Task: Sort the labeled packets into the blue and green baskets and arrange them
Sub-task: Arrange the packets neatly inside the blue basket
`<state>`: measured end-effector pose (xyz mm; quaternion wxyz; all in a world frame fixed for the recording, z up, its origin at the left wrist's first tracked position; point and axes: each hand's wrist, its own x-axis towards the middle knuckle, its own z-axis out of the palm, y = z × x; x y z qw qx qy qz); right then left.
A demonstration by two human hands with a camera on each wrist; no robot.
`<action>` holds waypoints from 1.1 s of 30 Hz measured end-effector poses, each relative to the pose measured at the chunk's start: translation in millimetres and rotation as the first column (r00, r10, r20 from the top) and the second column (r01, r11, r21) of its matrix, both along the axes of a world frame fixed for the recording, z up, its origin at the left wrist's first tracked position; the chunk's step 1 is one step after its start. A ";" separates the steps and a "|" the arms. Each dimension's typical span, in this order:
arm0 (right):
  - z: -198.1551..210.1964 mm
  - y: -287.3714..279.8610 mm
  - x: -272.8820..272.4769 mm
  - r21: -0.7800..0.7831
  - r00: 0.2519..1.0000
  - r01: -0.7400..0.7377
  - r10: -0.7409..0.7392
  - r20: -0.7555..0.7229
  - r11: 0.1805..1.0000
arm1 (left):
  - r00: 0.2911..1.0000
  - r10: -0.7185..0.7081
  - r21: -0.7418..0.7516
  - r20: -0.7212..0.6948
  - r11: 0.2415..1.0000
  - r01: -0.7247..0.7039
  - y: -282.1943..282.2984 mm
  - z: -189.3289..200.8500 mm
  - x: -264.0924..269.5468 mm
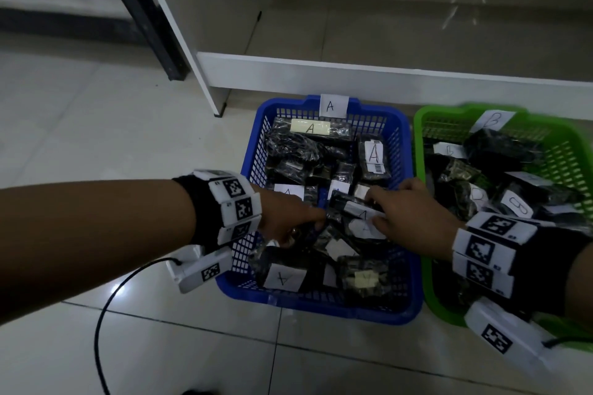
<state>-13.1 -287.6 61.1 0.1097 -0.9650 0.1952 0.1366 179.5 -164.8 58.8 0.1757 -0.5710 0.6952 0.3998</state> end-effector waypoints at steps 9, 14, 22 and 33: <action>3.4 -15.1 1.1 0.318 0.901 0.220 -0.317 0.296 0.922 | 0.956 0.159 -0.111 0.245 0.985 -0.135 7.7 29.3 40.2; -0.9 -11.1 1.4 0.309 0.902 0.221 -0.314 0.295 0.925 | 0.936 0.168 -0.262 0.309 0.961 -0.086 12.6 18.0 47.4; -5.2 -12.2 -3.1 0.315 0.914 0.223 -0.310 0.261 0.922 | 0.873 0.220 -0.467 0.435 0.884 0.009 32.6 -15.6 27.2; -8.3 -9.3 -1.5 0.302 0.928 0.209 -0.286 0.239 0.930 | 0.918 0.084 -0.425 0.387 0.900 0.096 42.7 -20.0 22.1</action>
